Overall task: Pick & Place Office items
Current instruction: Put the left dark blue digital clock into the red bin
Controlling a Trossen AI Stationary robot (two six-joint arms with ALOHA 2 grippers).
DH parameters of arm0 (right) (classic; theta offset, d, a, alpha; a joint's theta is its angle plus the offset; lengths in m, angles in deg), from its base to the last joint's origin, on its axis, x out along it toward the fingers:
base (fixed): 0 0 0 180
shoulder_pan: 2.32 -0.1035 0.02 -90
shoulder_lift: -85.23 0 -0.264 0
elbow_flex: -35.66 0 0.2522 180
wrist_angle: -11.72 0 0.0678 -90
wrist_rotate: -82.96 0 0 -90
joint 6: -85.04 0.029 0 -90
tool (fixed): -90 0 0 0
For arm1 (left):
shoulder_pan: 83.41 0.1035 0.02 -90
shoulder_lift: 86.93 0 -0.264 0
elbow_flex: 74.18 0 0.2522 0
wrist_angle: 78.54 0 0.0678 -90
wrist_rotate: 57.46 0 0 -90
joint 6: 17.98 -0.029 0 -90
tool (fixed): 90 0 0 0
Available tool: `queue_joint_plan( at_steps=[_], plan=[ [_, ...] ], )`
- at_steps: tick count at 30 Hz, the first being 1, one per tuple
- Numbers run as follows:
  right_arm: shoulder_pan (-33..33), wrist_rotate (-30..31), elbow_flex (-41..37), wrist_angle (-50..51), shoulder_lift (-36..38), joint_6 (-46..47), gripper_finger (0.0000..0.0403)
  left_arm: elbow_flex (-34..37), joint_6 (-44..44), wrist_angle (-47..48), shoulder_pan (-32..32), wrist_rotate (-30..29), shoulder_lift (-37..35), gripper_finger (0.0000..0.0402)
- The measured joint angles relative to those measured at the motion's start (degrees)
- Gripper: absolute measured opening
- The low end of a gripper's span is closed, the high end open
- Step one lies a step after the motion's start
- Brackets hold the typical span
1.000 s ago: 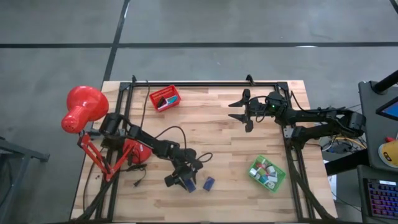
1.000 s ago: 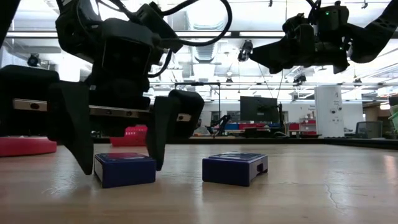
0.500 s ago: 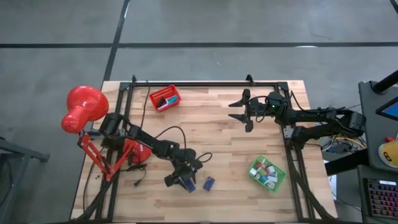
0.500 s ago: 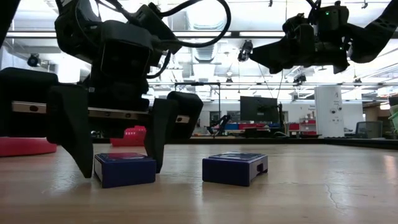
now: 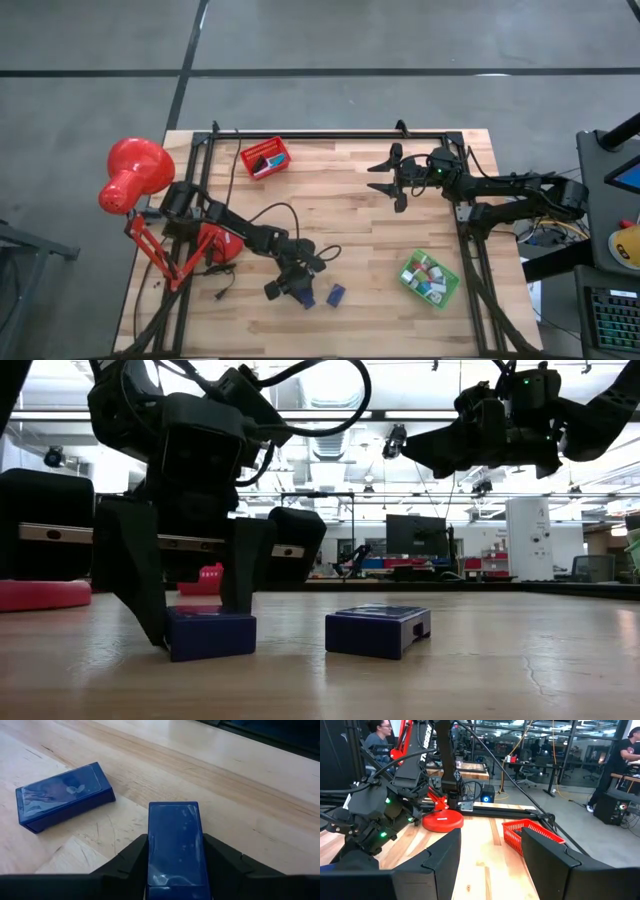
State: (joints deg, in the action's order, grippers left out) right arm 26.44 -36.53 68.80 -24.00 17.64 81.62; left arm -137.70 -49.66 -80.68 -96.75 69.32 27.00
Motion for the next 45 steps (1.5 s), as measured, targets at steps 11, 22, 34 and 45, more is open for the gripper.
queue_joint_plan(
  at_steps=[11,22,34,45],
  plan=[
    [0.01,0.0,0.0,-0.01,0.0,0.0,0.0203,-0.6,2.71,-0.13,0.46,-0.19,-1.32,0.0164],
    [0.0,-0.01,0.0,0.13,0.0,0.0,0.0203,0.42,13.48,0.26,7.87,4.35,-7.41,0.0164],
    [0.0,-0.01,0.0,1.02,0.0,0.0,0.0203,0.44,22.42,0.33,22.13,3.61,-9.35,0.0164],
    [0.01,-0.01,0.0,1.28,0.0,0.0,0.0203,0.37,42.43,-0.01,36.64,-3.13,-9.35,0.0164]
  ],
)
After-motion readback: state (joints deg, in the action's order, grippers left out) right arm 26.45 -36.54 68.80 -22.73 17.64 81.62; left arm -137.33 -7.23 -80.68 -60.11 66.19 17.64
